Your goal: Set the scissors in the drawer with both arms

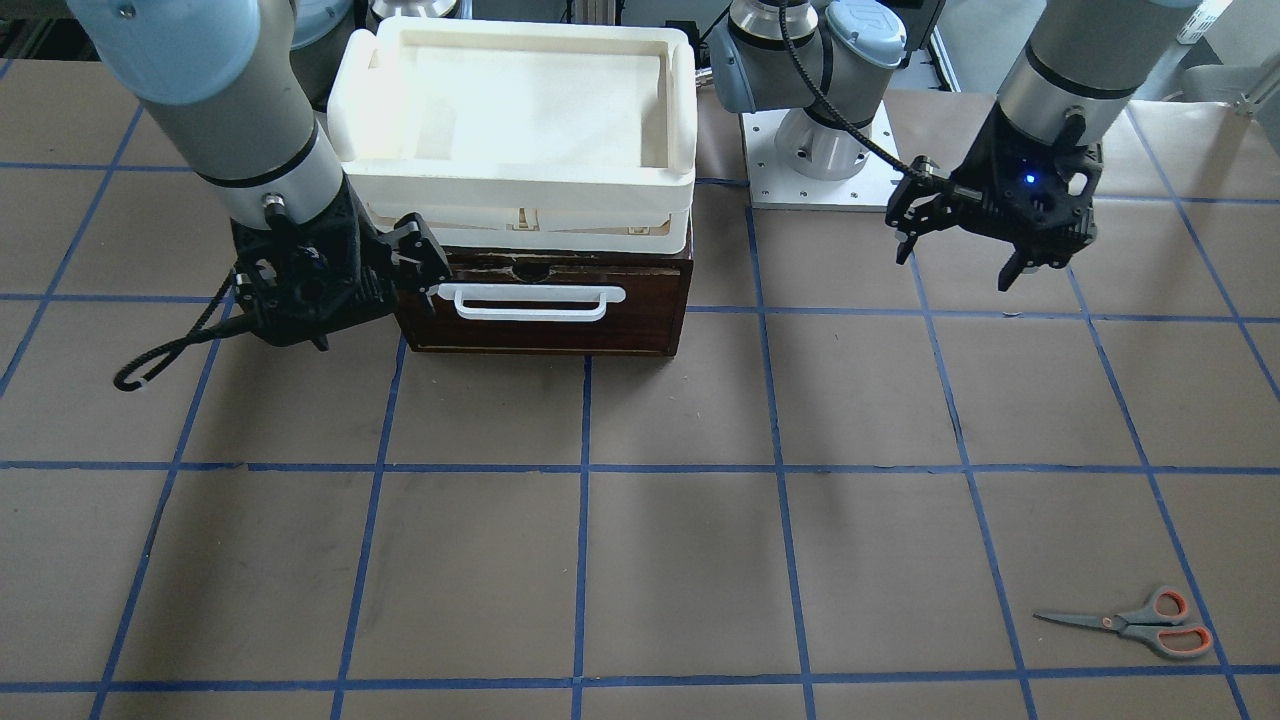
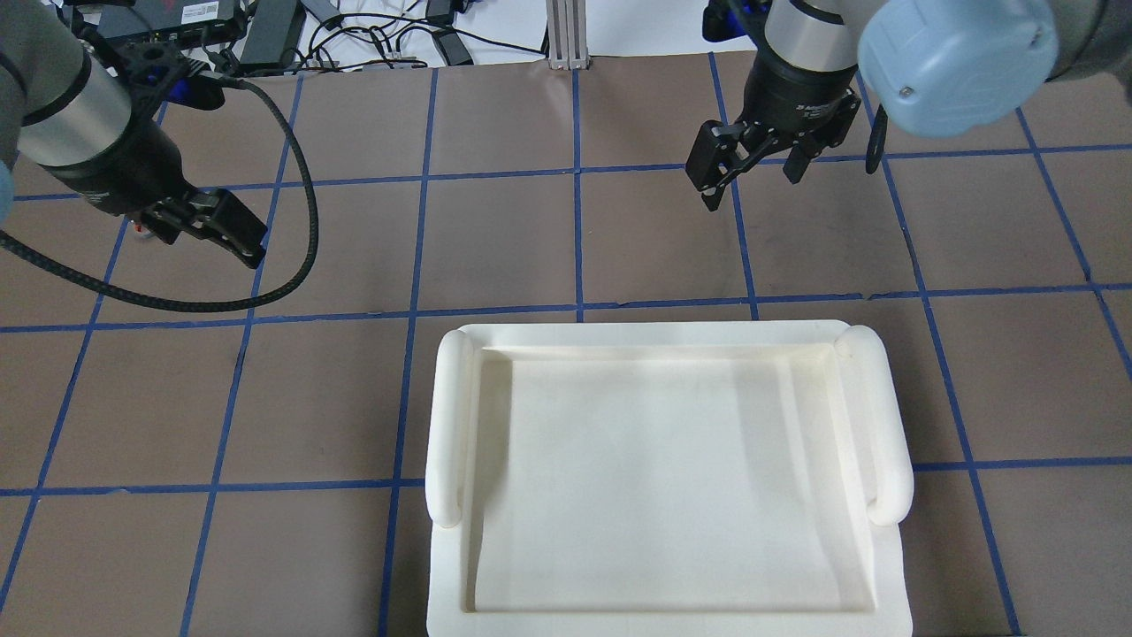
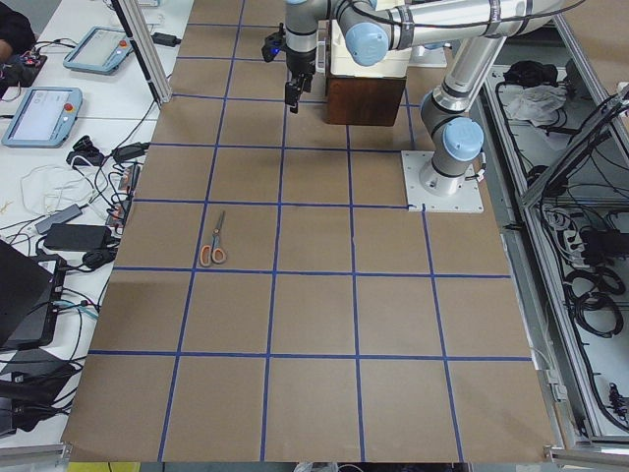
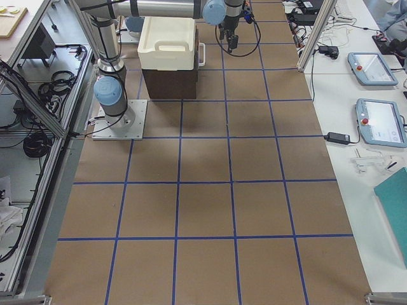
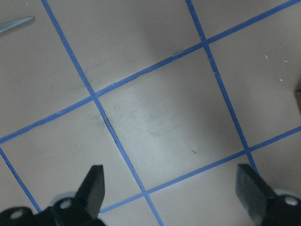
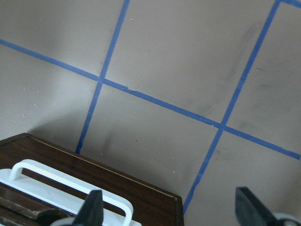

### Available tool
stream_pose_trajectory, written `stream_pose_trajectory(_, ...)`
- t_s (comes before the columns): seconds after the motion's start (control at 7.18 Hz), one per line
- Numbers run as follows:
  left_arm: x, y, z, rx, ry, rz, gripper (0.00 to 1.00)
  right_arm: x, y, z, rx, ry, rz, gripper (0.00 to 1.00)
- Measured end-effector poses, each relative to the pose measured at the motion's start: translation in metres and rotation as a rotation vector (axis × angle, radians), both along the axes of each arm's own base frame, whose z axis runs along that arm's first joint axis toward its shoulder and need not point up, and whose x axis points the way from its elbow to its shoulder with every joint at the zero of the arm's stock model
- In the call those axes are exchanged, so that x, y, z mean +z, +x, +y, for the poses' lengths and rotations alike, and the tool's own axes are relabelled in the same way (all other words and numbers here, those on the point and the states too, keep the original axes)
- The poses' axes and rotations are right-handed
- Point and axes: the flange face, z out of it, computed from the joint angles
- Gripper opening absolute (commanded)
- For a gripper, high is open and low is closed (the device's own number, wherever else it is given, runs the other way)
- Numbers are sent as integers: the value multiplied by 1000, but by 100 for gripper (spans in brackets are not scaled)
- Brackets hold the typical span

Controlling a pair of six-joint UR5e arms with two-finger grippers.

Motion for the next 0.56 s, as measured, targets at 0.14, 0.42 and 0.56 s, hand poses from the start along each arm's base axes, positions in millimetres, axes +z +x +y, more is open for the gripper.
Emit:
stream_pose_trajectory(0.14, -11, 30, -8, -118, 21, 4, 100, -7, 11, -1, 19, 10, -36, 100)
stream_pose_trajectory(0.42, -38, 89, -28, -392, 26, 2, 100, -17, 23, -1, 152, -9, 19, 100)
stream_pose_trajectory(0.56, -54, 112, -39, -513, 20, -5, 100, -26, 37, 1, 231, -12, 52, 100)
